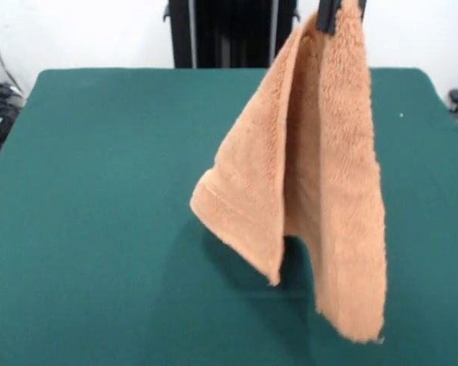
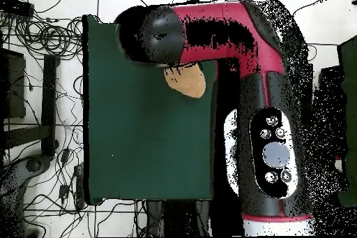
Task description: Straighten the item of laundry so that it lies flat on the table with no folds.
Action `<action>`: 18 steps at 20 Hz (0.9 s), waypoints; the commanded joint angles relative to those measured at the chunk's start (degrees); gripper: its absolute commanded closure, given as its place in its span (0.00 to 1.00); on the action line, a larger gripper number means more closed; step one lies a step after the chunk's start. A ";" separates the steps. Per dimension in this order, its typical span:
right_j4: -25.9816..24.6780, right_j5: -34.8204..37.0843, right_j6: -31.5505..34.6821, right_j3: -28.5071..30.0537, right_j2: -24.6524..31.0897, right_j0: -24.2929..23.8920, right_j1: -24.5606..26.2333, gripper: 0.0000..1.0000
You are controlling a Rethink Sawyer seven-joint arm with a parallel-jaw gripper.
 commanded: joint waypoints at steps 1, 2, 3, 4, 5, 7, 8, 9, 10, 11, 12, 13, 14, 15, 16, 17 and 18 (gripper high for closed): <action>-2.96 7.26 7.37 -14.12 -0.69 3.69 8.44 1.00; -3.12 5.80 5.83 -15.66 0.03 3.69 9.30 1.00; -3.76 4.09 4.55 -17.27 0.47 3.79 10.26 1.00; -4.61 4.52 4.84 -19.13 0.05 4.34 11.27 1.00; -5.08 4.43 4.82 -20.31 -0.08 4.65 12.00 1.00; -5.94 4.19 3.90 -23.03 0.26 5.05 13.53 1.00; -5.84 4.78 3.53 -23.56 0.36 5.02 13.66 1.00; -5.69 4.93 2.88 -24.01 0.65 4.96 13.53 1.00; -5.53 5.08 2.24 -24.45 0.94 4.90 13.40 1.00; -5.78 6.04 1.90 -25.40 0.84 5.04 13.66 1.00; -5.93 6.42 1.68 -26.03 0.81 5.14 13.88 1.00; -6.08 6.80 1.47 -26.66 0.79 5.24 14.11 1.00; -6.29 5.97 1.46 -26.88 0.71 5.34 14.25 1.00; -6.50 5.14 1.45 -27.10 0.64 5.43 14.39 1.00; -6.70 4.15 1.42 -27.24 0.58 5.52 14.49 1.00; -6.89 3.16 1.39 -27.39 0.51 5.62 14.59 1.00; -7.05 3.05 1.29 -27.89 0.48 5.79 14.82 1.00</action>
